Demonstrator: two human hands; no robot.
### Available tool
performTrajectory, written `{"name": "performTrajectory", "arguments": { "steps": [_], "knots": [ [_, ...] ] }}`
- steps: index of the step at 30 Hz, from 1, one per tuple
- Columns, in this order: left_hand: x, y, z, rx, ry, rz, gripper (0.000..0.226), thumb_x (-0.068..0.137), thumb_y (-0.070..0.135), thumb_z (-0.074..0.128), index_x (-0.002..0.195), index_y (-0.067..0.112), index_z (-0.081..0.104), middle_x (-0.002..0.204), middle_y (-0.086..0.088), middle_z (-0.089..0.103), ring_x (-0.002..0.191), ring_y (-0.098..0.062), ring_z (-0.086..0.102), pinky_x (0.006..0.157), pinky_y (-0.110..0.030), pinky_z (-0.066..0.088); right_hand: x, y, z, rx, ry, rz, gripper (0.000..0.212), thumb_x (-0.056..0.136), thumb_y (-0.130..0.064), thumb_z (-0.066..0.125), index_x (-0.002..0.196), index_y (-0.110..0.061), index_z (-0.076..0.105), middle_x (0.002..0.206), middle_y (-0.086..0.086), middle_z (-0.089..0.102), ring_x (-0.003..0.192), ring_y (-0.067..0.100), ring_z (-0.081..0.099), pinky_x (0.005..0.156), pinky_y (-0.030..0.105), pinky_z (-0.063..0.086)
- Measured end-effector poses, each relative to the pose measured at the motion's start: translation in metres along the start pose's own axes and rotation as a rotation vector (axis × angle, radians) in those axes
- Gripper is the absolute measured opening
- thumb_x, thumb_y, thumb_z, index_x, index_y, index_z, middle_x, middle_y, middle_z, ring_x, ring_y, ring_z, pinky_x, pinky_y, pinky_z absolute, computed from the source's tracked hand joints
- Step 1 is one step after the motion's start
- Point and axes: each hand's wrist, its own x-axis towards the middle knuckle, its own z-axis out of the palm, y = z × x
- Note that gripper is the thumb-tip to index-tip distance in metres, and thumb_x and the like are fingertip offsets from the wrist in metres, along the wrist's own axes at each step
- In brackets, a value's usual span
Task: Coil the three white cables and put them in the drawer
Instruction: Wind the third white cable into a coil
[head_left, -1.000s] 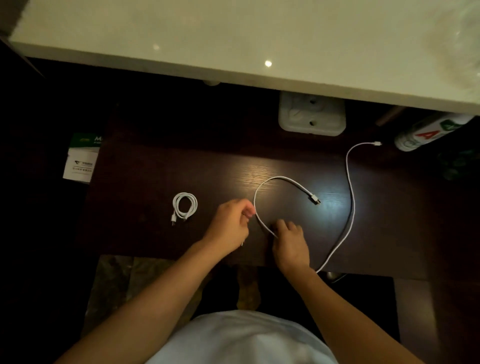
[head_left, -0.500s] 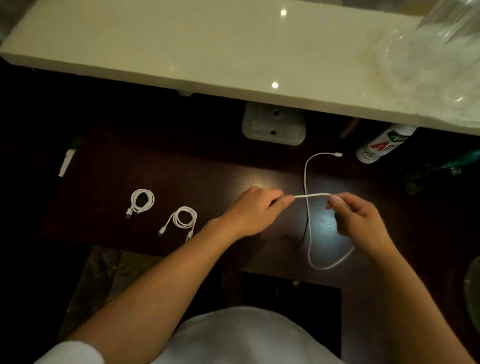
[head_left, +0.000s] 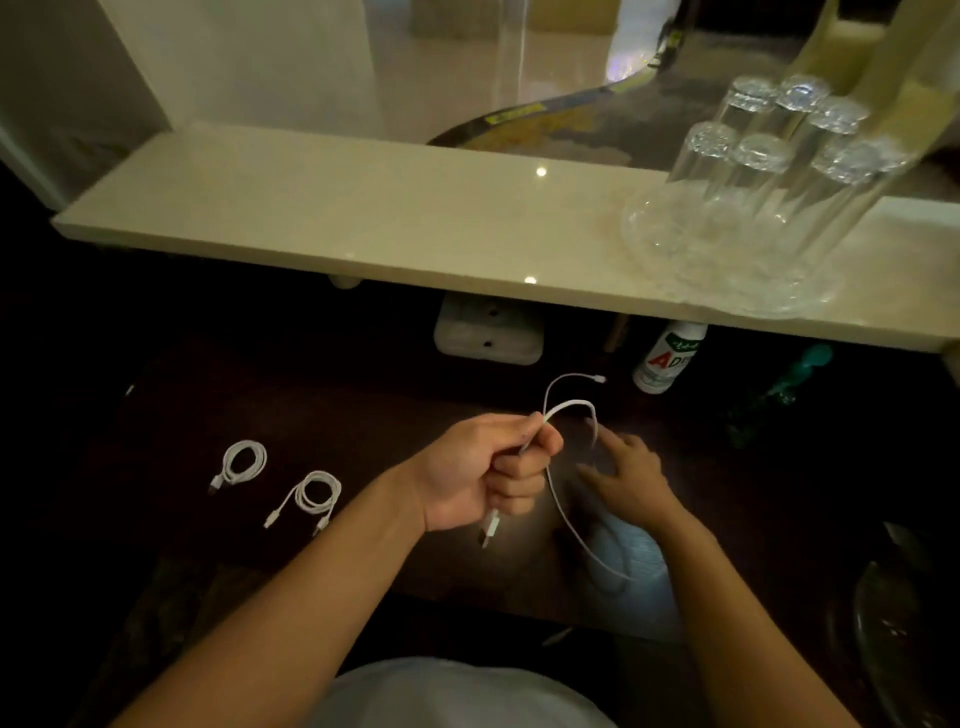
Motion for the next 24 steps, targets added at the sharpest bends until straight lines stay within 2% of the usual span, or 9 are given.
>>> {"name": "performTrajectory", "arguments": {
  "steps": [2, 4, 6, 11, 15, 17, 19, 21, 24],
  "knots": [
    [-0.001, 0.006, -0.003, -0.032, -0.011, 0.035, 0.027, 0.101, 0.021, 0.038, 0.094, 0.006, 0.059, 0.058, 0.002, 0.024, 0.049, -0.01, 0.019, 0.048, -0.024, 0.018, -0.018, -0.036, -0.003, 0.198, 0.07, -0.259, 0.048, 0.087, -0.041, 0.066, 0.133, -0.041, 0.055, 0.139, 0.0, 0.052, 0.13, 0.021, 0.049, 0.108, 0.047, 0.04],
    [-0.003, 0.015, -0.008, -0.115, -0.033, 0.072, 0.026, 0.1, 0.016, 0.039, 0.103, 0.003, 0.06, 0.061, 0.002, 0.035, 0.05, -0.009, 0.026, 0.047, -0.023, 0.02, -0.04, -0.074, -0.002, 0.641, 0.018, -0.312, 0.026, 0.089, -0.039, 0.061, 0.111, -0.029, 0.069, 0.108, 0.005, 0.069, 0.102, 0.022, 0.063, 0.094, 0.046, 0.049],
    [-0.008, 0.027, -0.015, -0.231, -0.079, 0.118, 0.026, 0.098, 0.011, 0.038, 0.112, 0.003, 0.059, 0.064, 0.004, 0.044, 0.051, -0.007, 0.031, 0.045, -0.021, 0.022, -0.047, -0.095, 0.012, 0.898, -0.039, -0.248, 0.026, 0.097, -0.029, 0.052, 0.099, -0.006, 0.062, 0.071, 0.01, 0.06, 0.066, 0.029, 0.059, 0.069, 0.048, 0.049],
    [-0.025, 0.061, -0.038, -0.525, -0.194, 0.163, 0.029, 0.095, 0.014, 0.042, 0.118, 0.001, 0.054, 0.068, 0.007, 0.056, 0.049, -0.005, 0.025, 0.045, -0.02, 0.026, -0.064, -0.12, 0.062, 0.346, 0.046, -0.208, 0.025, 0.103, -0.02, 0.045, 0.09, -0.007, 0.062, 0.058, -0.008, 0.042, 0.053, -0.002, 0.048, 0.056, 0.014, 0.032],
    [-0.043, 0.067, -0.059, -0.521, -0.251, 0.081, 0.037, 0.098, 0.035, 0.041, 0.108, 0.003, 0.058, 0.047, 0.005, 0.045, 0.043, -0.008, 0.021, 0.052, -0.023, 0.028, -0.074, -0.136, 0.085, 0.372, 0.179, -0.091, 0.034, 0.103, -0.027, 0.045, 0.076, -0.045, 0.054, 0.07, 0.011, 0.059, 0.064, 0.02, 0.055, 0.065, 0.035, 0.044],
    [-0.051, 0.066, -0.063, -0.582, -0.41, -0.029, 0.044, 0.099, 0.039, 0.04, 0.106, 0.0, 0.059, 0.043, 0.005, 0.031, 0.04, -0.01, 0.022, 0.052, -0.024, 0.027, -0.079, -0.145, 0.091, 0.363, 0.187, -0.024, 0.038, 0.103, -0.027, 0.045, 0.074, -0.05, 0.053, 0.068, 0.006, 0.059, 0.061, 0.014, 0.055, 0.063, 0.029, 0.045],
    [-0.058, 0.067, -0.063, -0.69, -0.575, -0.163, 0.044, 0.1, 0.036, 0.041, 0.109, -0.004, 0.057, 0.042, 0.003, 0.028, 0.037, -0.009, 0.018, 0.045, -0.022, 0.023, -0.087, -0.157, 0.098, 0.326, 0.12, 0.018, 0.03, 0.103, -0.027, 0.044, 0.081, -0.039, 0.06, 0.072, -0.003, 0.062, 0.067, 0.003, 0.058, 0.067, 0.019, 0.045],
    [-0.062, 0.072, -0.063, -0.73, -0.667, -0.242, 0.042, 0.102, 0.031, 0.04, 0.12, -0.005, 0.05, 0.045, 0.0, 0.031, 0.038, -0.007, 0.017, 0.039, -0.02, 0.015, -0.093, -0.164, 0.106, 0.326, 0.078, 0.046, 0.024, 0.104, -0.028, 0.042, 0.097, -0.021, 0.064, 0.087, 0.003, 0.068, 0.081, 0.011, 0.063, 0.077, 0.028, 0.048],
    [-0.061, 0.076, -0.066, -0.561, -0.526, -0.148, 0.04, 0.098, 0.015, 0.046, 0.136, 0.003, 0.045, 0.06, 0.0, 0.044, 0.049, -0.007, 0.025, 0.043, -0.021, 0.02, -0.099, -0.166, 0.107, 0.315, 0.133, 0.018, 0.023, 0.103, -0.03, 0.042, 0.096, -0.015, 0.059, 0.081, 0.003, 0.065, 0.075, 0.015, 0.06, 0.072, 0.03, 0.046]
  ]
}}
